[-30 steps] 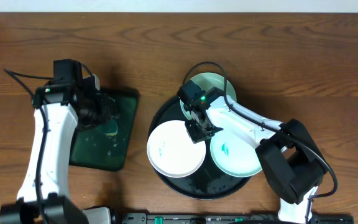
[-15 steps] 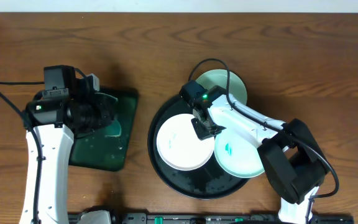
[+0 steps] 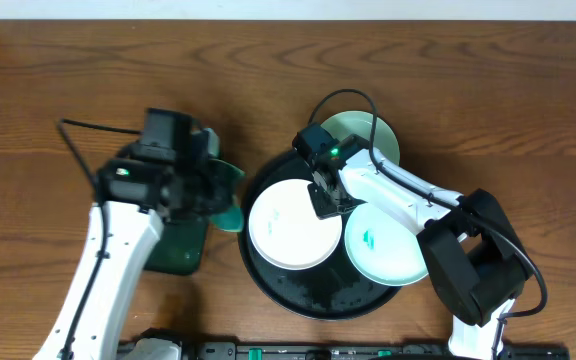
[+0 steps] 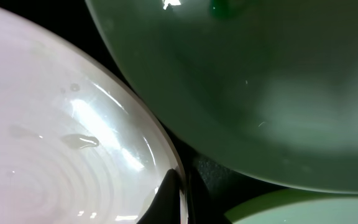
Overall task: Clean dirty plates on tray and stack at the side
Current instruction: 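Carry sponge with left gripper over to the pink-white plate, then scrub pink-white plate surface with sponge while right gripper holds rim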
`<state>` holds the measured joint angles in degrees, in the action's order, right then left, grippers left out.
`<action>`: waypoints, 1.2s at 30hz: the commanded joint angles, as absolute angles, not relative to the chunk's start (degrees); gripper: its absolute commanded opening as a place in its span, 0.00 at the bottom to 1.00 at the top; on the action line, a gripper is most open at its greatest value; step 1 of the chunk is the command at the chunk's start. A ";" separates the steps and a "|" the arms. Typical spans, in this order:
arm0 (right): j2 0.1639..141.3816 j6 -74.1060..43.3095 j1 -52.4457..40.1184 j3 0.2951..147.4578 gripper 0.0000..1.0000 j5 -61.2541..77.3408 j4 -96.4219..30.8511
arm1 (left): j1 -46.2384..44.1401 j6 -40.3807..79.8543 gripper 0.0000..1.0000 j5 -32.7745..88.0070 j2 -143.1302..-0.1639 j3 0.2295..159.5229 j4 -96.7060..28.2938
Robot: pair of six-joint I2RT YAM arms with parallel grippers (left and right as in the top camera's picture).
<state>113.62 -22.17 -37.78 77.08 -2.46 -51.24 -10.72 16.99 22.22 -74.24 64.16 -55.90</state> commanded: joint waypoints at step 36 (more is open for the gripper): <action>113.10 -25.21 -37.50 77.84 0.01 0.08 -52.31 | -35.44 43.33 0.45 1.45 -86.61 46.92 -20.10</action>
